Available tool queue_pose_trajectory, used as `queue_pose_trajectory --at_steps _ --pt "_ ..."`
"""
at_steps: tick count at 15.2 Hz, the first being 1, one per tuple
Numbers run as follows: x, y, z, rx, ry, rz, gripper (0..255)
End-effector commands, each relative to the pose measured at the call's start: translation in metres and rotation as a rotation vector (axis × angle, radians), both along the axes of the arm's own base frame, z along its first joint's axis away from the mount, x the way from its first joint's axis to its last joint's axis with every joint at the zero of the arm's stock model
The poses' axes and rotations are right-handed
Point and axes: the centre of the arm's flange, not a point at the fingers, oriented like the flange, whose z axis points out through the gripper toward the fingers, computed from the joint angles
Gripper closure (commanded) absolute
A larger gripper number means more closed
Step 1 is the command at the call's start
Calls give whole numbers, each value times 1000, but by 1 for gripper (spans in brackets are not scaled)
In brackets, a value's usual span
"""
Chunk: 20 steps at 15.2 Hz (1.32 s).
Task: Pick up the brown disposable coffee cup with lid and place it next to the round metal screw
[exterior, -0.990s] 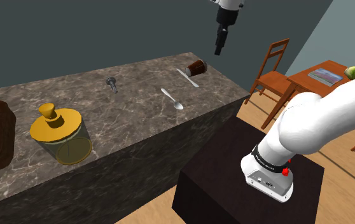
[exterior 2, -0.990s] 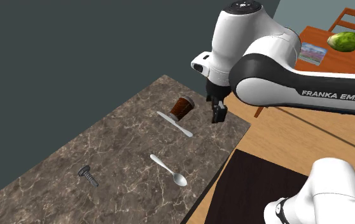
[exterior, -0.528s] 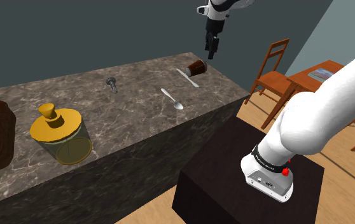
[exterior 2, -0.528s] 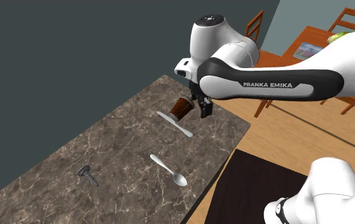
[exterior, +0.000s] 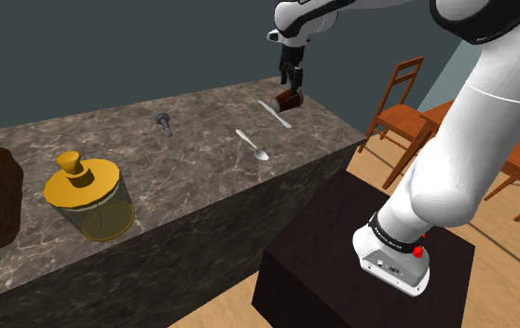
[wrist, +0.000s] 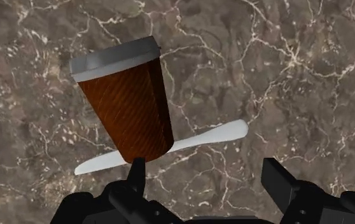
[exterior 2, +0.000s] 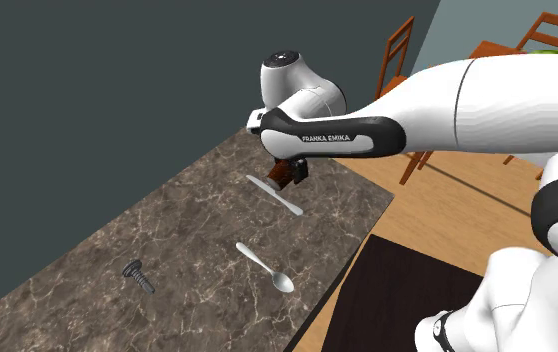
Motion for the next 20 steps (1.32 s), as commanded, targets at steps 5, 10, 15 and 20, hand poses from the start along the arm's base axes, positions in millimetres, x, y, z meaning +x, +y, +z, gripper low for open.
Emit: queue_pose_trajectory --at_steps 5,10,15,20 --pt "61 -6 -52 3 41 198 0" --pt "59 -7 -79 3 41 198 0" --pt "58 -8 -92 3 41 198 0" --pt "58 -8 -92 3 41 198 0"
